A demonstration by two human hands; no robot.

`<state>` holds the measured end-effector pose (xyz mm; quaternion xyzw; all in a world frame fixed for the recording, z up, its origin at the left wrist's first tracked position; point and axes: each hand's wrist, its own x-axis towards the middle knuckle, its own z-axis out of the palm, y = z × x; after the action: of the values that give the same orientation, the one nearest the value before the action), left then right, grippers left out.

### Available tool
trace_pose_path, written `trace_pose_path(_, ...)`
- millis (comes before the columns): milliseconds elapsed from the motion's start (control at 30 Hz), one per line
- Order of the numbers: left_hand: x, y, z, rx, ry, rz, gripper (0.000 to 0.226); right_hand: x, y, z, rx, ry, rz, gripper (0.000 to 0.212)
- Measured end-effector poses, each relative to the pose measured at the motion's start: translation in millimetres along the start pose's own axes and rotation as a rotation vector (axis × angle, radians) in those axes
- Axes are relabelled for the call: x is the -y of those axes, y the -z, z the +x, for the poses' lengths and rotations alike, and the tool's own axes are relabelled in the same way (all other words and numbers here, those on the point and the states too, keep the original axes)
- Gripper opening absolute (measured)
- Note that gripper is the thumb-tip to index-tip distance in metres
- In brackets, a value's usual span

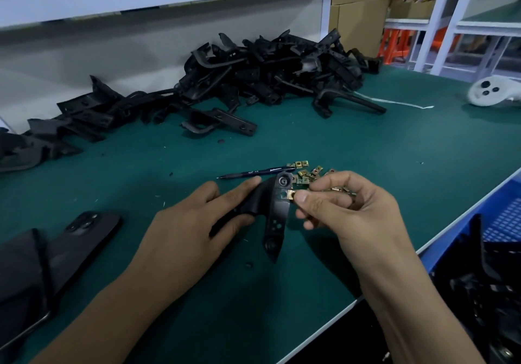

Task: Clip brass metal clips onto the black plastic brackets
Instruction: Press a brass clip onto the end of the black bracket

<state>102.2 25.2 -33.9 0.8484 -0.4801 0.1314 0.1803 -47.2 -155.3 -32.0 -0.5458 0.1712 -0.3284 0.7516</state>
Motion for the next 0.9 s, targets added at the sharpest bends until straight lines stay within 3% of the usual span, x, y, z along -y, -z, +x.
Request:
trace_pose_path(233,-10,0,-1,-0.046,0.000,0.138,0.054,-8,-5,0,-0.041,0.040,-0.091,0.021)
trace_pose_path(433,3,-2,0,-0.132,0.172,-0.264,0.045,-6,-5,0,0.027,0.169,-0.189,0.008)
trace_pose_path(500,11,0,2,-0.194,0.237,-0.379,0.032,-3,10,4,-0.126,0.272,-0.354,0.010)
trace_pose_path(567,16,4,1,-0.182,0.278,-0.396,0.025,-1,28,8,-0.216,0.383,-0.709,0.013)
trace_pose_path(700,24,1,-2,-0.173,0.292,-0.342,0.038,-12,27,11,-0.069,0.508,-1.272,0.020)
trace_pose_path(767,25,-1,-1,-0.168,0.298,-0.335,0.037,-14,22,10,-0.038,0.525,-1.414,0.023)
trace_pose_path(900,26,-2,-2,-0.150,0.309,-0.306,0.040,-13,23,11,-0.021,0.508,-1.470,0.025)
